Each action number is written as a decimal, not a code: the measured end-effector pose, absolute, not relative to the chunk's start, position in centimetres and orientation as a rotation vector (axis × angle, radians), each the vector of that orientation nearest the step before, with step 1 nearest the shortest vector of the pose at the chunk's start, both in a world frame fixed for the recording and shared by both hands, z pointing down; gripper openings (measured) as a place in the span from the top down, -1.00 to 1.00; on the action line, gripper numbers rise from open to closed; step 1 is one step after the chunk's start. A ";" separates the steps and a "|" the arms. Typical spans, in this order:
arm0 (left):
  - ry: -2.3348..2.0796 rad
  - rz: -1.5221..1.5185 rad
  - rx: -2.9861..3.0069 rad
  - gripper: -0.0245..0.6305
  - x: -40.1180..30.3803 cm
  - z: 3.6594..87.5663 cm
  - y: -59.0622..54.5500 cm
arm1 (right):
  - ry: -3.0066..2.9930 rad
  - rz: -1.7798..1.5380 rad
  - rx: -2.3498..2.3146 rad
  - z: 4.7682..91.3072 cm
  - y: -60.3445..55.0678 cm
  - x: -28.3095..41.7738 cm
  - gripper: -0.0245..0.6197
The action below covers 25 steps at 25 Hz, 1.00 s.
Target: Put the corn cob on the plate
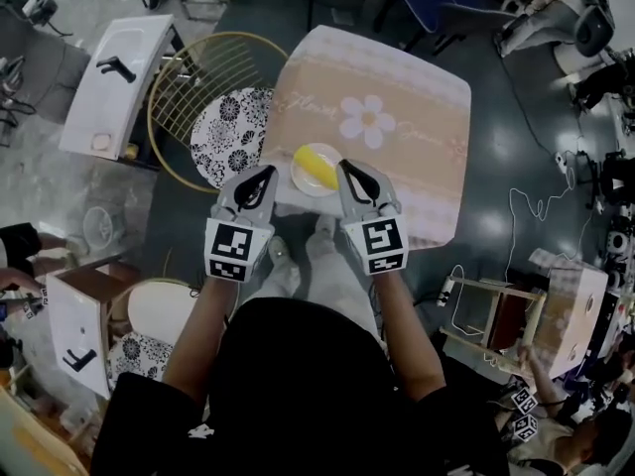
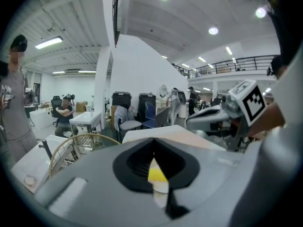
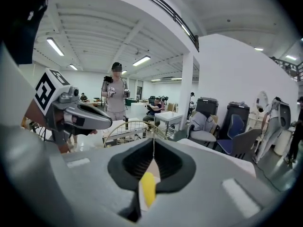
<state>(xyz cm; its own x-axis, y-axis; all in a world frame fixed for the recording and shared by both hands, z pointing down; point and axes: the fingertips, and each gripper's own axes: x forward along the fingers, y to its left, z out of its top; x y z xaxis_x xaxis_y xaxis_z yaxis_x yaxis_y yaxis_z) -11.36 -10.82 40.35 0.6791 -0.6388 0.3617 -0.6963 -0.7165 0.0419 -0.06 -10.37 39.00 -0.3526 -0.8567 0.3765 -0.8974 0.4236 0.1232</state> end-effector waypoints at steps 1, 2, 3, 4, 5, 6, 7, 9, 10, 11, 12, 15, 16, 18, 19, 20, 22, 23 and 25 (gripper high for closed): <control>-1.076 0.492 2.722 0.91 -11.2 40.4 -10.7 | -2.299 0.137 1.516 38.7 -10.3 0.1 0.90; -1.065 0.492 2.725 0.91 -11.0 40.4 -10.6 | -2.299 0.128 1.533 38.3 -10.1 0.3 0.91; -1.058 0.488 2.728 0.91 -10.8 40.3 -10.4 | -2.299 0.121 1.545 38.0 -10.0 0.5 0.91; -1.056 0.485 2.734 0.91 -10.7 40.2 -10.2 | -2.301 0.116 1.555 37.7 -9.7 0.6 0.91; -1.054 0.484 2.742 0.91 -10.6 40.0 -9.9 | -2.303 0.113 1.564 37.4 -9.4 0.7 0.91; -1.049 0.484 2.750 0.91 -10.4 39.8 -9.6 | -2.304 0.111 1.573 37.1 -9.1 0.9 0.91; -1.044 0.484 2.760 0.91 -10.2 39.7 -9.4 | -2.306 0.110 1.583 36.8 -8.9 1.0 0.91; -1.041 0.492 2.785 0.91 -9.8 39.3 -9.2 | -2.310 0.106 1.602 36.3 -8.6 1.2 0.91; -1.041 0.494 2.795 0.91 -9.6 39.1 -9.1 | -2.313 0.106 1.609 36.2 -8.4 1.3 0.91; -1.039 0.493 2.802 0.91 -9.4 38.9 -9.0 | -2.315 0.106 1.616 36.1 -8.3 1.5 0.91; -1.036 0.490 2.808 0.91 -9.2 38.7 -8.9 | -2.316 0.106 1.623 36.0 -8.2 1.7 0.91; -1.035 0.491 2.829 0.91 -8.4 38.2 -8.5 | -2.330 0.104 1.630 35.7 -7.9 2.1 0.91; -1.037 0.490 2.830 0.91 -8.2 38.1 -8.4 | -2.337 0.102 1.627 35.5 -7.8 2.1 0.91; -1.034 0.470 2.815 0.91 -7.9 37.8 -8.0 | -2.351 0.097 1.624 35.2 -7.5 2.2 0.91; -1.029 0.447 2.802 0.91 -7.7 37.6 -7.8 | -2.358 0.095 1.624 35.0 -7.4 2.3 0.91; -1.027 0.422 2.789 0.91 -7.5 37.3 -7.7 | -2.367 0.091 1.625 34.7 -7.3 2.4 0.91; -1.051 0.388 2.777 0.91 -7.1 36.7 -7.4 | -2.384 0.077 1.626 34.2 -7.0 2.6 0.91; -1.076 0.380 2.776 0.91 -7.0 36.4 -7.2 | -2.393 0.070 1.625 33.9 -6.8 2.7 0.91; -1.118 0.372 2.776 0.91 -6.6 35.9 -6.8 | -2.407 0.062 1.622 33.6 -6.3 3.1 0.91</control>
